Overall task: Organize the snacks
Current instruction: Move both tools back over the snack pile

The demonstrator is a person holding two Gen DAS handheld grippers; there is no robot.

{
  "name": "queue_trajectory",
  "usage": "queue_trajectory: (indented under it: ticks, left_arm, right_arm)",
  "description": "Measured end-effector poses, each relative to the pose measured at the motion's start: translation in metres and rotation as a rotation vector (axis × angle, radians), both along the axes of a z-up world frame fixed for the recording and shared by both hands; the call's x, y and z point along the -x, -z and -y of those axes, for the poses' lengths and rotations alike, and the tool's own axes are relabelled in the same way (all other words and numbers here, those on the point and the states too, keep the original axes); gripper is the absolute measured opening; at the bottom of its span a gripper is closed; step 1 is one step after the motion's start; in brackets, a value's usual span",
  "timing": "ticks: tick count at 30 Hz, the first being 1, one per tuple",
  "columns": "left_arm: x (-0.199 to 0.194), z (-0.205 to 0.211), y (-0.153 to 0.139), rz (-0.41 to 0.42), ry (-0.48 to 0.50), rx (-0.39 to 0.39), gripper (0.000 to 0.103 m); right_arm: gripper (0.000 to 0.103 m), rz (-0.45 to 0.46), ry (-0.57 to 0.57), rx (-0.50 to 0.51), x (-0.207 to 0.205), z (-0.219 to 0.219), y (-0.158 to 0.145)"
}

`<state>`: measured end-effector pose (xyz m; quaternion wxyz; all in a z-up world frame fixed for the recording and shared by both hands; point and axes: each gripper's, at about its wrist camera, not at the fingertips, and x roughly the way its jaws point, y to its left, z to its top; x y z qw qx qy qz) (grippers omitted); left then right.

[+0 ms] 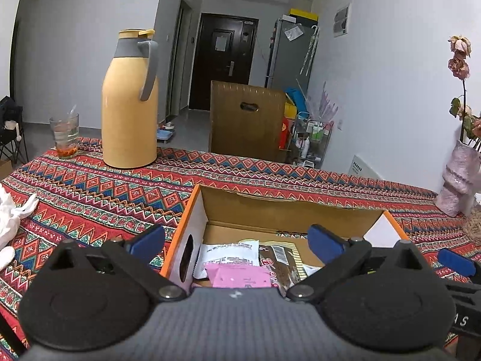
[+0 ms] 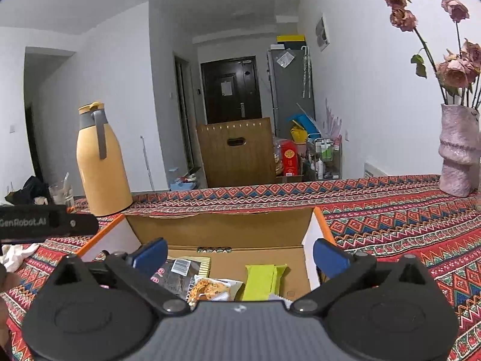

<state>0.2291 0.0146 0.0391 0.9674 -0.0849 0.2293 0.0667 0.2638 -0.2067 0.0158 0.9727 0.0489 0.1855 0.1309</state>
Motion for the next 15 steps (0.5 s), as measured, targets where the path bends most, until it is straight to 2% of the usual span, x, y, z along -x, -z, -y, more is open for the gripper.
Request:
queue_trajectory:
  ticks: [8,15]
  left_arm:
    - [0.004,0.002,-0.006,0.008,0.009,-0.002,0.103]
    - [0.019,0.007,-0.02,0.024,0.021,-0.007,0.103]
  right_arm:
    - [0.103,0.023,0.003,-0.003,0.004,0.001,-0.006]
    - [0.103,0.079,0.021,-0.004,0.02,0.005,-0.029]
